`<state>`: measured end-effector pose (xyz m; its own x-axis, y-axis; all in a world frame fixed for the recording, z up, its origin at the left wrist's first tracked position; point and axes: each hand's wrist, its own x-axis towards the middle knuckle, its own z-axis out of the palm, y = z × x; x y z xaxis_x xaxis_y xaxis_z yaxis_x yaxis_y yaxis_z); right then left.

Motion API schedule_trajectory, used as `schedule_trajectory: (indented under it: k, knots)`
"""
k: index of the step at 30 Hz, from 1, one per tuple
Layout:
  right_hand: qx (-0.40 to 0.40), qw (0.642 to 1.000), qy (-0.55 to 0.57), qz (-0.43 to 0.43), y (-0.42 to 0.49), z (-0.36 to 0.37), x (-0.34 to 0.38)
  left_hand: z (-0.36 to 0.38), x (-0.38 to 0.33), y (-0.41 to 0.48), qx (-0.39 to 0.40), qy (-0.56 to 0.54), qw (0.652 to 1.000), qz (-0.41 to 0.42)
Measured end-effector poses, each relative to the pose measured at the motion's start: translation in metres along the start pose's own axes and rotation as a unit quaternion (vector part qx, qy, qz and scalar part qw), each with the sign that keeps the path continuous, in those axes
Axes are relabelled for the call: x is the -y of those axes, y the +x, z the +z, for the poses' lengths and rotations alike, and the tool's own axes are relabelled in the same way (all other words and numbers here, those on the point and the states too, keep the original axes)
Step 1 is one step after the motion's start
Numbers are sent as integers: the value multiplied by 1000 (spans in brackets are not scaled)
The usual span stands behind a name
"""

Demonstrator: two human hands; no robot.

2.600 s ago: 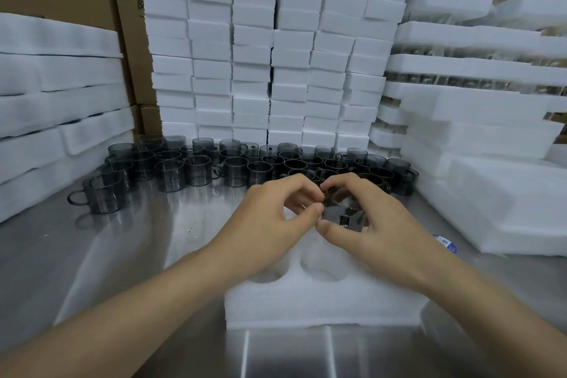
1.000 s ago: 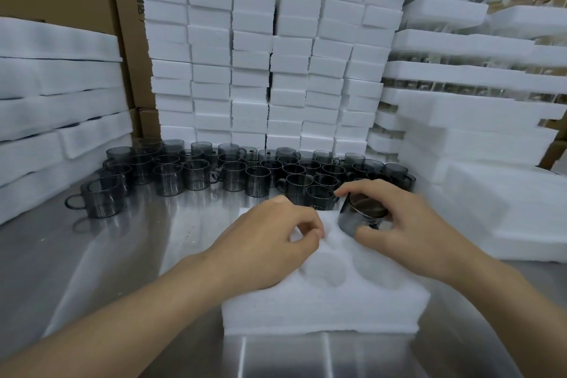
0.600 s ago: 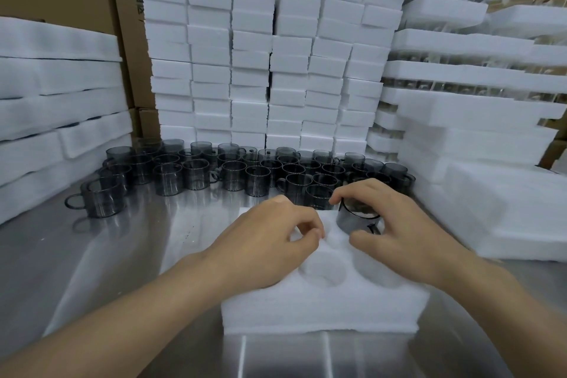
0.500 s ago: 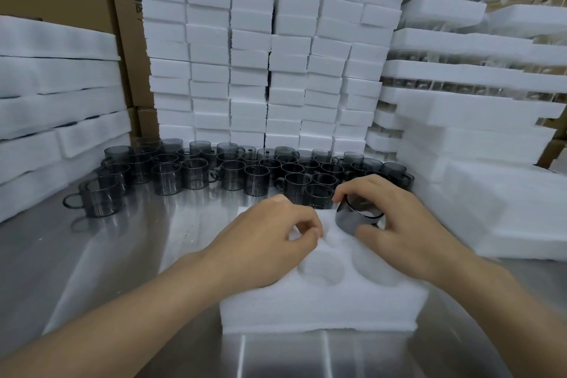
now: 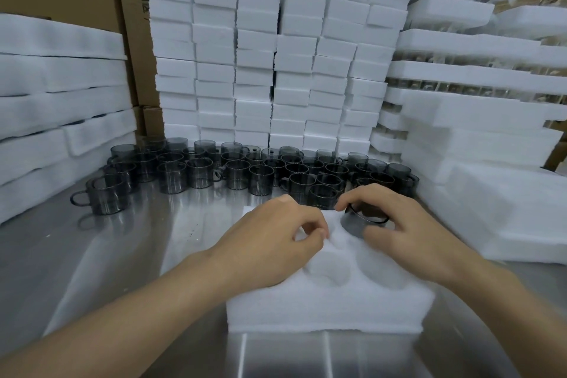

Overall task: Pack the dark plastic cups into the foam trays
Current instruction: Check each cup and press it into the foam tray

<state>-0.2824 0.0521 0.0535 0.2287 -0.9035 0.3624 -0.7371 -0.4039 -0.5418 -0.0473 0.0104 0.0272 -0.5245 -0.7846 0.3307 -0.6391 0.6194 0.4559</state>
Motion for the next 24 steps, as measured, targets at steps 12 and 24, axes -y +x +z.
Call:
schedule_trajectory:
  k: [12, 24]
  knots:
    - [121, 989, -77, 35, 1, 3, -1, -1, -1, -1, -9, 1, 1000, 12]
    - [145, 984, -86, 61, -1, 10, -5, -2, -3, -2, -8, 2, 1000, 10]
